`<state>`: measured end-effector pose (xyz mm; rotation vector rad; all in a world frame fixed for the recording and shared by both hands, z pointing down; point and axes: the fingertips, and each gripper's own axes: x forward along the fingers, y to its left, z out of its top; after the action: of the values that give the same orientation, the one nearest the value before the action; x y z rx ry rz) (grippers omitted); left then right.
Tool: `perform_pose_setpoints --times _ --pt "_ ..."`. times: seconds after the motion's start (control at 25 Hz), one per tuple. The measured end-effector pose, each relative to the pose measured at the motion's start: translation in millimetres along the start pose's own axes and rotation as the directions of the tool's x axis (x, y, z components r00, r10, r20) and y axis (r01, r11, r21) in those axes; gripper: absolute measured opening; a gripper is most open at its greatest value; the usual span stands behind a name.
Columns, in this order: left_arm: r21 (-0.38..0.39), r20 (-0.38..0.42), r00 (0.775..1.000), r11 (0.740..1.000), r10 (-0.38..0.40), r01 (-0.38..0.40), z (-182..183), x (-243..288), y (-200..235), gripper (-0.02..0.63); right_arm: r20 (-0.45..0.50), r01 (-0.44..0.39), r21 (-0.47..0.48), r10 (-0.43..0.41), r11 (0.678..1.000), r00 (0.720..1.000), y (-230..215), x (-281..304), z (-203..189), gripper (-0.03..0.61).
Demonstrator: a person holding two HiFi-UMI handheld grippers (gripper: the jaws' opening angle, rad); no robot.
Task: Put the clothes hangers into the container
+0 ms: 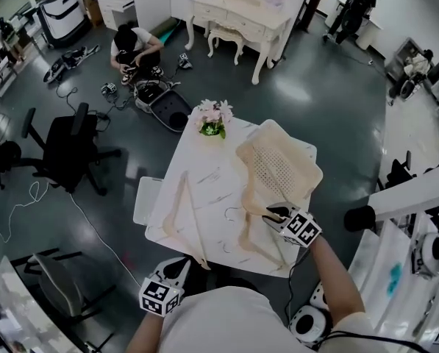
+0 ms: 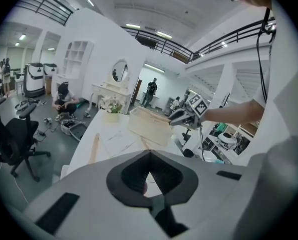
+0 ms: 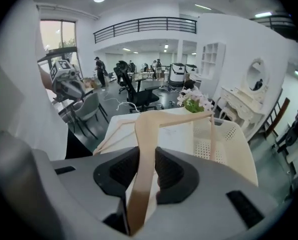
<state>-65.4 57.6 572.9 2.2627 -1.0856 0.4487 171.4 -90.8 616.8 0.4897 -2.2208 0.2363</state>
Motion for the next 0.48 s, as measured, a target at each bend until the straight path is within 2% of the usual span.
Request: perform_pose_setpoints --times 0.16,0.28,0.36,0.48 --pt "-0.005 -0.015 1.0 1.0 0.001 -0.001 1 5 3 0.008 -0.04 -0.013 0.102 0.018 0.995 0.999 -46 15 -17 0.107" --pt "-0.018 -0.02 1.0 1.0 0.018 -0.018 2 6 10 0.008 -0.03 -0.032 0.206 0.039 0.978 0.999 -75 26 -21 0.107" --pt "-0.032 -0.026 0.999 0.999 0.031 -0.031 1 4 15 0.008 -0.003 -0.059 0.291 0.062 0.955 0.998 -87 33 -21 0.107" --pt "-0.044 -0.04 0.998 0.998 0.042 -0.043 -1 4 22 0.008 0.041 -0.101 0.421 0.092 0.902 0.995 -105 42 -25 0.107"
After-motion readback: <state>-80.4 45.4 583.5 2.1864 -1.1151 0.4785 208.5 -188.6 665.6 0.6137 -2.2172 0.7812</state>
